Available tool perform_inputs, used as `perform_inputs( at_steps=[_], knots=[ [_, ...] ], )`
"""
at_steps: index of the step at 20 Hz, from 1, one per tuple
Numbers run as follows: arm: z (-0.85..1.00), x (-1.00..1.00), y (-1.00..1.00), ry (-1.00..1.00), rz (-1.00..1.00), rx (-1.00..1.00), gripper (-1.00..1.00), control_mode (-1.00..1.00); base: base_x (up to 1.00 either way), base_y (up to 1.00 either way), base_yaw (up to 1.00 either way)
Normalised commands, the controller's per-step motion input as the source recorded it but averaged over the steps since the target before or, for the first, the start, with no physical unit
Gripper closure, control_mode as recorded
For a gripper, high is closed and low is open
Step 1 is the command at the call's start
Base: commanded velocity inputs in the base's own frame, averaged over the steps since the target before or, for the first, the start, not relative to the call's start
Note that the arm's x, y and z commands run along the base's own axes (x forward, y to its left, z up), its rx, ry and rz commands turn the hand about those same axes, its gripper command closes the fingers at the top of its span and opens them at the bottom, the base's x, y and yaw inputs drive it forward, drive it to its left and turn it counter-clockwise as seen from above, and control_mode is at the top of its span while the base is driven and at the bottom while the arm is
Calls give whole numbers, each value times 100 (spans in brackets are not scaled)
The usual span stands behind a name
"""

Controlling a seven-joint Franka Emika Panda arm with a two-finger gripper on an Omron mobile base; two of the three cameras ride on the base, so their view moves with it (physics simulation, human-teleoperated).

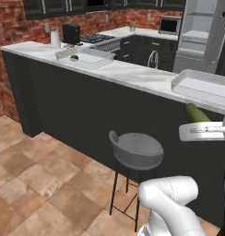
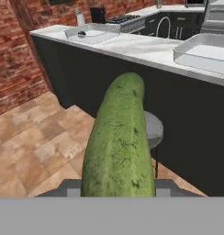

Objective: Place the cold items (cucumber and squash) from the fridge in one tupperware on the dining counter. Place the warm items (kebab skewer and hot dog) in the stove area in another tupperware.

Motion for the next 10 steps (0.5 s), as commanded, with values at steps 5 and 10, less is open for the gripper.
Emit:
perform_inputs(
  at_steps=[5,10],
  knots=[
    [0,0,0,0,0,0,100,100,77,94,-28],
    [0,0,0,0,0,0,100,100,76,92,-27]
  ],
)
